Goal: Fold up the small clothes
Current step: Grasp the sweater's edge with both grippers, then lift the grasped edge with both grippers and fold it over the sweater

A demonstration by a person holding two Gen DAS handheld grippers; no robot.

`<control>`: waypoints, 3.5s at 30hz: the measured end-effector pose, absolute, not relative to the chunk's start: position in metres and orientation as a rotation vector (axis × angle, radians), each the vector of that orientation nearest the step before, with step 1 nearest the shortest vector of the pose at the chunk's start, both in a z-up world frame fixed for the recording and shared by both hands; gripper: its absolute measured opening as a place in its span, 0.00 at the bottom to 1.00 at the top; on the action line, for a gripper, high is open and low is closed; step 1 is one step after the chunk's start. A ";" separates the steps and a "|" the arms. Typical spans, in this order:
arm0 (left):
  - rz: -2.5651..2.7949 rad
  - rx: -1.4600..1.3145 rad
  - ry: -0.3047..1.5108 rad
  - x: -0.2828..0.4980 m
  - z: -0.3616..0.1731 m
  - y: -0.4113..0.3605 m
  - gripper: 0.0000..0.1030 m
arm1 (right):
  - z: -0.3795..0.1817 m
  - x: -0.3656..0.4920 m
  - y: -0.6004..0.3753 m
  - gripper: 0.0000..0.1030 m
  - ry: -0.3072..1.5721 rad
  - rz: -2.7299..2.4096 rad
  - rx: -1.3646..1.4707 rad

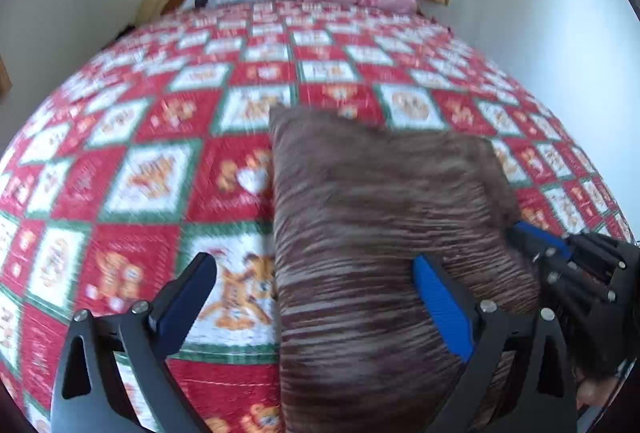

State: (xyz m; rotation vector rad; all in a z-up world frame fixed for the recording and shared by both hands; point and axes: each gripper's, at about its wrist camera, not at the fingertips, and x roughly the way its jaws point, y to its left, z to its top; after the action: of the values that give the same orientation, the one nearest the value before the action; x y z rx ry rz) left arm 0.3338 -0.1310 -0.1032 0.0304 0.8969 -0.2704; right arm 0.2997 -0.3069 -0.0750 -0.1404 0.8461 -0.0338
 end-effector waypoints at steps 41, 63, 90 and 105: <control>-0.444 -0.085 0.967 0.333 -0.121 -0.132 0.99 | -0.088 0.282 -0.349 0.66 0.834 0.097 0.338; -0.482 -0.149 0.954 0.333 -0.128 -0.127 0.80 | -0.094 0.286 -0.332 0.33 0.839 0.133 0.274; -0.355 0.088 0.871 0.248 -0.080 -0.105 0.33 | -0.055 0.205 -0.276 0.22 0.763 0.165 0.376; -0.286 0.017 0.835 0.217 -0.073 -0.038 0.32 | -0.043 0.173 -0.208 0.22 0.740 0.227 0.344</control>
State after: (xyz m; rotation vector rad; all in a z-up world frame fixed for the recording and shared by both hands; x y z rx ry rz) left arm 0.2171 -0.0376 -0.0730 0.0173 0.8345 -0.2859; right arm 0.1725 -0.2083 -0.0426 0.3445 0.7398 0.2266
